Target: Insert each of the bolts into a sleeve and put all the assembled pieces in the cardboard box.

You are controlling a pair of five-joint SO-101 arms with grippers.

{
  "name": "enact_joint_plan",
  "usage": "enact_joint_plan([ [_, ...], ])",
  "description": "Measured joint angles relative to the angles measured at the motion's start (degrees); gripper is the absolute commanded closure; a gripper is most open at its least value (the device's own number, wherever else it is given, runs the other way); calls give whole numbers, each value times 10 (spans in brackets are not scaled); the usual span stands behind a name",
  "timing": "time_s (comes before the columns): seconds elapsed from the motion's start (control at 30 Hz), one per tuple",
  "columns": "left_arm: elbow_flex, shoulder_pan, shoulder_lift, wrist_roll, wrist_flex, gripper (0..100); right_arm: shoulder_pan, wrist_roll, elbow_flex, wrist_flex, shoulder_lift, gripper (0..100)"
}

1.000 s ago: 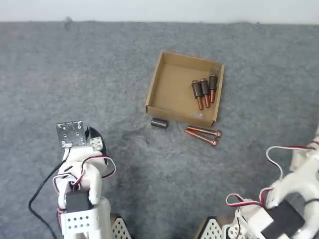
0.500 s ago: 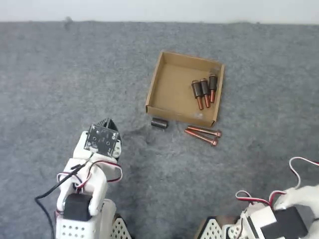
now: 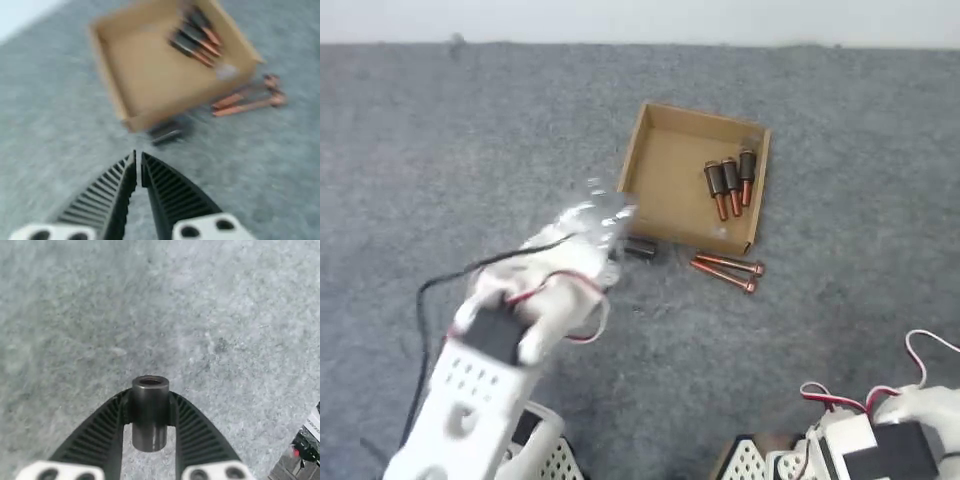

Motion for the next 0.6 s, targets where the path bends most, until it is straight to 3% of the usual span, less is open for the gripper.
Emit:
enact_joint_plan([
  [0.13,-69,69,140,-34,2,980,0,0,0,-3,0,991],
  [0.4,-166,191,386,-179,1,979,0,0,10,-45,0,991],
  [0.6,-211,231,518,-186,-68,840,0,0,10,-50,0,991],
])
